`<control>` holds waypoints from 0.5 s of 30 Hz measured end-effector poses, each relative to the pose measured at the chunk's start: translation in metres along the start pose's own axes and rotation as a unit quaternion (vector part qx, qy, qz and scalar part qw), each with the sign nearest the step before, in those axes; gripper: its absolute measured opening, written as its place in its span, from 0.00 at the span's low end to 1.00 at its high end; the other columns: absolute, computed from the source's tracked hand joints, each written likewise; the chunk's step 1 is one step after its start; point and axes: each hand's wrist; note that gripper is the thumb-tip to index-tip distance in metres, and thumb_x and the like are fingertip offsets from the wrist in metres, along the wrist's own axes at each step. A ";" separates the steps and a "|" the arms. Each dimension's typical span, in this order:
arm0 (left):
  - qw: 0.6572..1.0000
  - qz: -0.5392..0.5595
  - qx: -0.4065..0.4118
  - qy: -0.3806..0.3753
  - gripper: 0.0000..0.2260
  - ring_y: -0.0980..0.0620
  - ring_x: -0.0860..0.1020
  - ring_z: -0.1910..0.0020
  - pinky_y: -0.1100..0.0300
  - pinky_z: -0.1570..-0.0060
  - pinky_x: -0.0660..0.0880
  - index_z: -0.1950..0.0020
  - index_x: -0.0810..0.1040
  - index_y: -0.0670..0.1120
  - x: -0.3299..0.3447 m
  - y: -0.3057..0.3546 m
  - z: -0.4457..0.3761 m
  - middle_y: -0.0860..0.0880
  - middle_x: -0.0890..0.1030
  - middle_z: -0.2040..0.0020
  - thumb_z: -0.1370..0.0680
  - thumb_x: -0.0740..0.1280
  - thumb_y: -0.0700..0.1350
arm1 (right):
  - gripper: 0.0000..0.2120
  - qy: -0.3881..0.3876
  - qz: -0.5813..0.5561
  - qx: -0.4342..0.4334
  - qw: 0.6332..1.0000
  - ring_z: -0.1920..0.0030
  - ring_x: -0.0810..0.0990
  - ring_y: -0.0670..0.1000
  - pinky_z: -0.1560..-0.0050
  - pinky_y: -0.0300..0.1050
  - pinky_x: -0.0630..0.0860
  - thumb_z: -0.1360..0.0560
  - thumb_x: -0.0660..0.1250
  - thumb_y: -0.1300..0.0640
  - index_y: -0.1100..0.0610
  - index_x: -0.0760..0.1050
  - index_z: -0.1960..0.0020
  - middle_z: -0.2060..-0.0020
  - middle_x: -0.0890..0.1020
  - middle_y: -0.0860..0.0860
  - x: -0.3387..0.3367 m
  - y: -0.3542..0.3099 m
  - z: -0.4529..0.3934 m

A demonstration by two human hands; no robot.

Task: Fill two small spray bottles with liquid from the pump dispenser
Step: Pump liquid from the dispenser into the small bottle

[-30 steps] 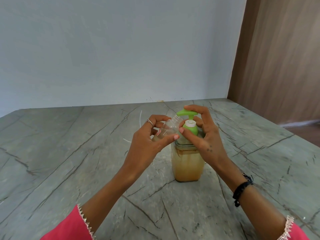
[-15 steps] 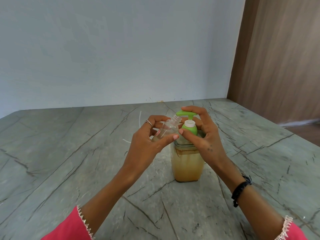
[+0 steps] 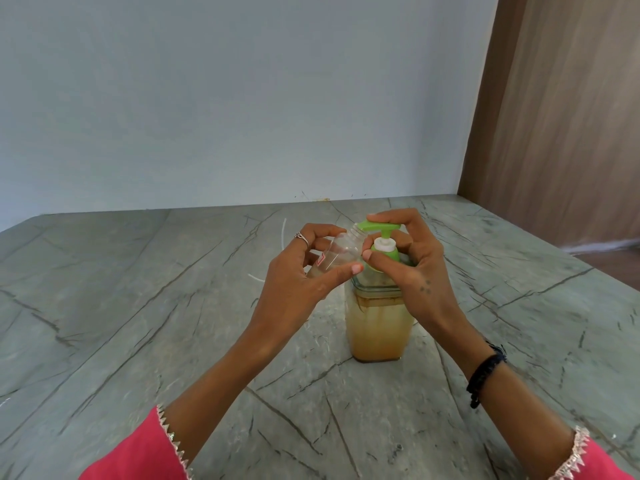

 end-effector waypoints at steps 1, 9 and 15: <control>1.000 -0.002 -0.001 -0.001 0.15 0.59 0.78 0.56 0.70 0.65 0.77 0.51 0.71 0.61 0.000 0.000 0.000 0.61 0.77 0.55 0.31 0.73 0.48 | 0.14 0.004 -0.001 0.003 1.000 0.57 0.84 0.52 0.55 0.45 0.80 0.30 0.69 0.64 0.49 0.74 0.49 0.60 0.83 0.52 0.000 0.000 0.000; 1.000 -0.006 -0.012 -0.002 0.15 0.57 0.78 0.57 0.64 0.65 0.78 0.49 0.74 0.59 0.002 -0.004 0.001 0.59 0.77 0.56 0.32 0.74 0.49 | 0.10 0.022 -0.011 0.022 0.999 0.58 0.84 0.48 0.60 0.37 0.78 0.33 0.69 0.64 0.52 0.75 0.55 0.60 0.85 0.48 0.001 -0.003 -0.002; 1.000 -0.002 -0.008 0.002 0.15 0.55 0.78 0.56 0.66 0.66 0.79 0.50 0.72 0.60 0.001 -0.001 0.000 0.60 0.77 0.56 0.31 0.73 0.47 | 0.15 -0.004 0.021 -0.019 1.000 0.55 0.83 0.48 0.53 0.39 0.78 0.29 0.69 0.63 0.49 0.73 0.46 0.58 0.83 0.48 -0.001 0.000 0.002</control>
Point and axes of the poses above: each hand's wrist, its own z-axis away from the middle knuckle, its own x-axis out of the palm, y = z × x
